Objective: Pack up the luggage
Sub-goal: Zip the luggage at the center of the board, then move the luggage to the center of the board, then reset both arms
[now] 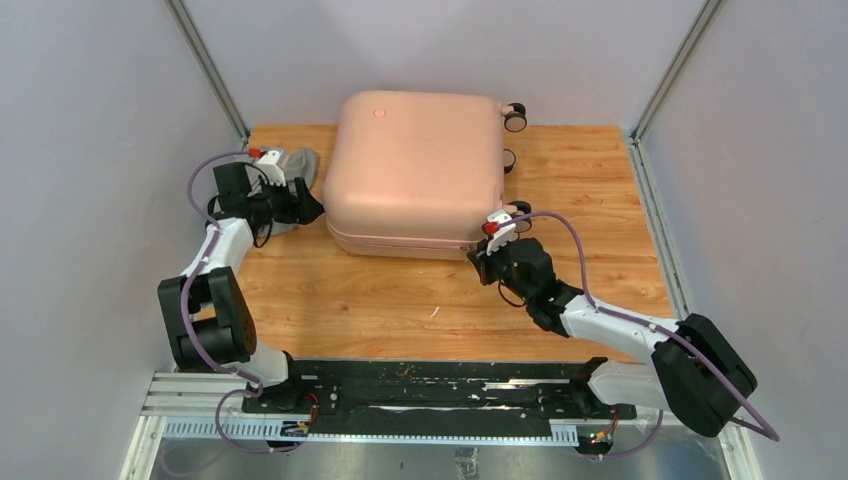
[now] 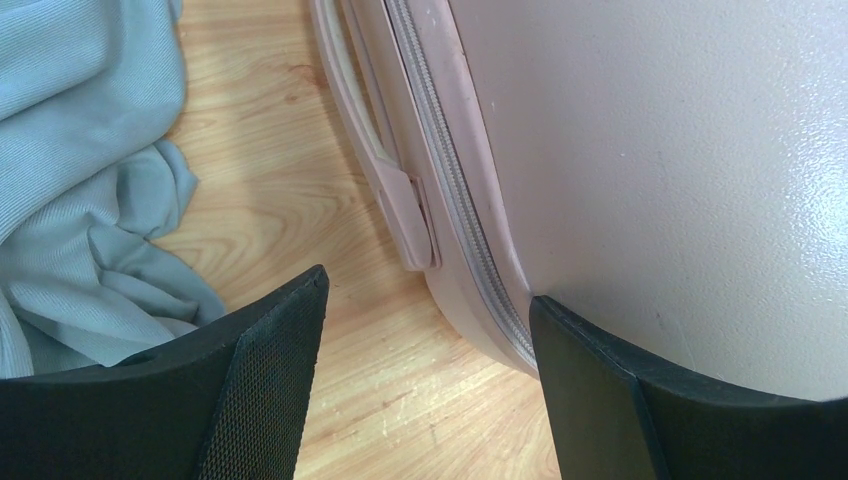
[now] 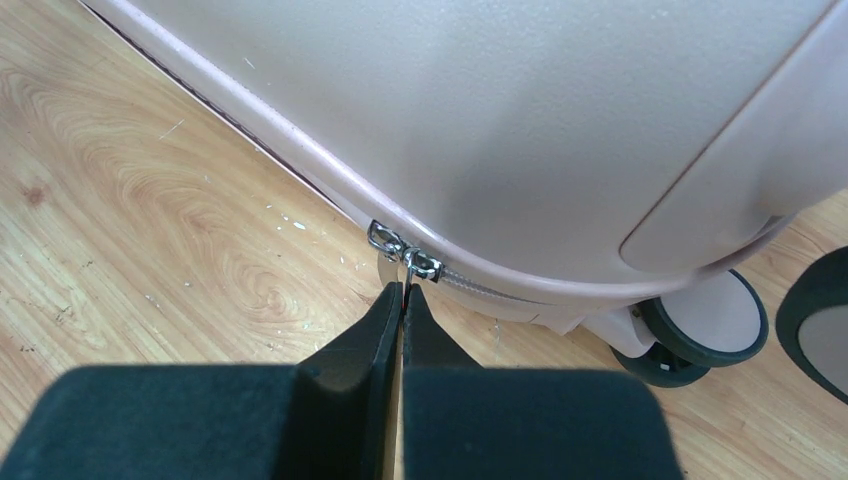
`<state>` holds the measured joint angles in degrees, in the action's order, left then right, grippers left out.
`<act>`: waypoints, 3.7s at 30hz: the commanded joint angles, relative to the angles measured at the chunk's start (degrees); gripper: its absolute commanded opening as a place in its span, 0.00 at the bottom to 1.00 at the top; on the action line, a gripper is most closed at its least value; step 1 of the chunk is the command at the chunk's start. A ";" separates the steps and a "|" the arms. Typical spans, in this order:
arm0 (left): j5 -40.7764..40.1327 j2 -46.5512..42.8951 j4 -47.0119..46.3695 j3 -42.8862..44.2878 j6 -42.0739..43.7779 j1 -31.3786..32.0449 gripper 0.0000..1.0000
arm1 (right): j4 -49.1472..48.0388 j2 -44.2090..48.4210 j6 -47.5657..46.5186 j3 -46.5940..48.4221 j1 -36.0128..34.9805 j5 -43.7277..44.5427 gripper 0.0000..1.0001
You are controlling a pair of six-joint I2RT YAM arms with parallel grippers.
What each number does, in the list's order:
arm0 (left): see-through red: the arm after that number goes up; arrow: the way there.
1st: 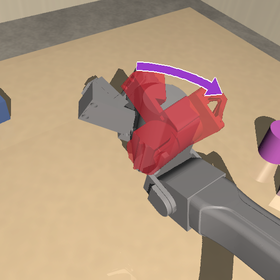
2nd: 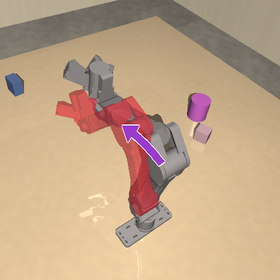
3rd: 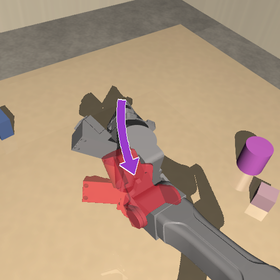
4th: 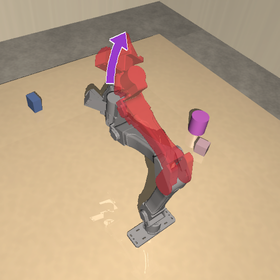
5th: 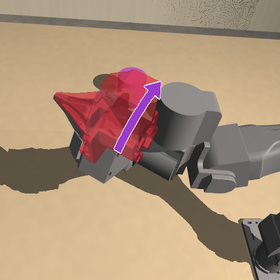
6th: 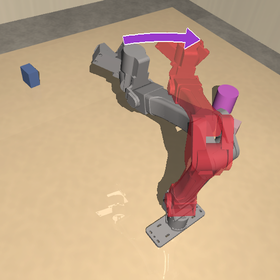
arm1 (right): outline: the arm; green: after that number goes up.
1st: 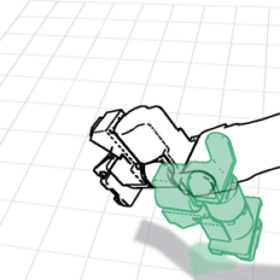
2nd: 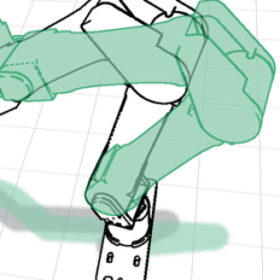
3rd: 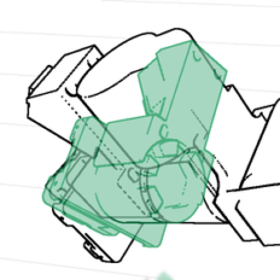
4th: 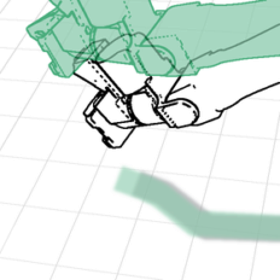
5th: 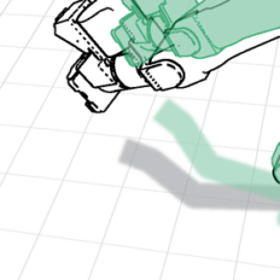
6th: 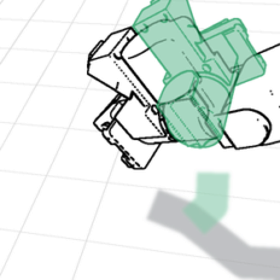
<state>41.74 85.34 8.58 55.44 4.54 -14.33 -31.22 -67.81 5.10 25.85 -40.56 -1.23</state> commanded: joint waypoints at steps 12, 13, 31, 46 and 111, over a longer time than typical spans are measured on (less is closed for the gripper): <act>5.20 -2.23 8.60 3.91 1.47 -0.98 0.86 | 9.88 12.50 7.77 3.77 -2.27 12.58 0.49; 5.12 -2.08 9.48 4.83 1.86 -1.70 0.87 | 11.79 14.58 8.45 4.34 -1.92 14.73 0.52; -5.65 2.28 9.49 10.61 -0.39 -2.80 0.90 | 33.90 -12.31 17.41 38.70 26.57 10.66 0.62; -12.23 20.71 11.29 26.19 -2.72 7.60 0.88 | 31.70 -19.52 19.98 38.03 24.33 -3.39 0.40; -19.87 1.52 14.14 8.09 9.81 6.02 1.00 | 25.96 5.22 14.12 11.19 40.07 27.85 0.70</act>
<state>25.74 89.36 26.57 71.11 12.82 -8.27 1.34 -63.42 22.98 43.97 -0.75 16.64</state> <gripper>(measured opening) 0.999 0.678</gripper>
